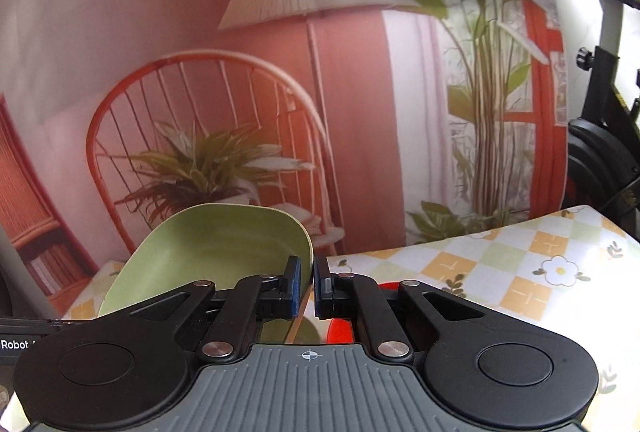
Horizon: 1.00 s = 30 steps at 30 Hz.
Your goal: Organize plates and bowls
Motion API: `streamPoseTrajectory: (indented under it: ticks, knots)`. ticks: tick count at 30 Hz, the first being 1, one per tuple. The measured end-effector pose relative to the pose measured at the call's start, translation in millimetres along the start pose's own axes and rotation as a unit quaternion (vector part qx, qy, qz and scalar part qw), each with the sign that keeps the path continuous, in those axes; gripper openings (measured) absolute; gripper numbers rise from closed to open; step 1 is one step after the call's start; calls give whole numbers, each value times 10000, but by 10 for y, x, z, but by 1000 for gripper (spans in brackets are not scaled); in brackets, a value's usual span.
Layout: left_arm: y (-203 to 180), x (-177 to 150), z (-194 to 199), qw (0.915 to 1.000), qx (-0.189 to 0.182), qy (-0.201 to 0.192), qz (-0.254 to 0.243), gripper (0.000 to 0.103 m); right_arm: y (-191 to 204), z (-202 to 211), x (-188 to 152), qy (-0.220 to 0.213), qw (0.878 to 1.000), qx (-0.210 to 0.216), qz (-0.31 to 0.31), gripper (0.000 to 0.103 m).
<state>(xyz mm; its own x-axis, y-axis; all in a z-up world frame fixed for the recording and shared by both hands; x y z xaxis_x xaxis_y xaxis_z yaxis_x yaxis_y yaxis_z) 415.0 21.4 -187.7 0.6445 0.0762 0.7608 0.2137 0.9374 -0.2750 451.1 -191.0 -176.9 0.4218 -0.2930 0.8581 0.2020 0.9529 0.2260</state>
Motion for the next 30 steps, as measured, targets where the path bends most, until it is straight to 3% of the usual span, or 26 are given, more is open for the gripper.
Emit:
streamPoseTrajectory:
  ticks: [9, 14, 30]
  knots:
    - [207, -127, -215, 9997, -5, 258, 46, 18, 24, -386, -252, 540, 9985, 46, -31, 6]
    - [237, -215, -307, 9990, -6, 432, -141, 18, 13, -504, -362, 717, 9974, -1, 24, 6]
    - [387, -342, -498, 9968, 32, 801, 44, 18, -10, -700, -697, 1118, 9937, -87, 59, 5]
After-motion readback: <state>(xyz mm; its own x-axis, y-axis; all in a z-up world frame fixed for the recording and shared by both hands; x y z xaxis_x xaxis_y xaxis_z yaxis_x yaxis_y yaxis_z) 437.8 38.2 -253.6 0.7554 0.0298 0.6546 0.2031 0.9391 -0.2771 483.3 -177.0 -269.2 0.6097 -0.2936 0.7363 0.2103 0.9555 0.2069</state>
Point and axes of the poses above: each gripper's, at about its wrist camera, not at the fingertips, and z roughly against the way its jaws point, y to its left, x to its top, the point moved 9 cm from there along -z, roughly the way its jaws point, and after that the axes turned 5 degrees about -y, right-handed, at the moved point
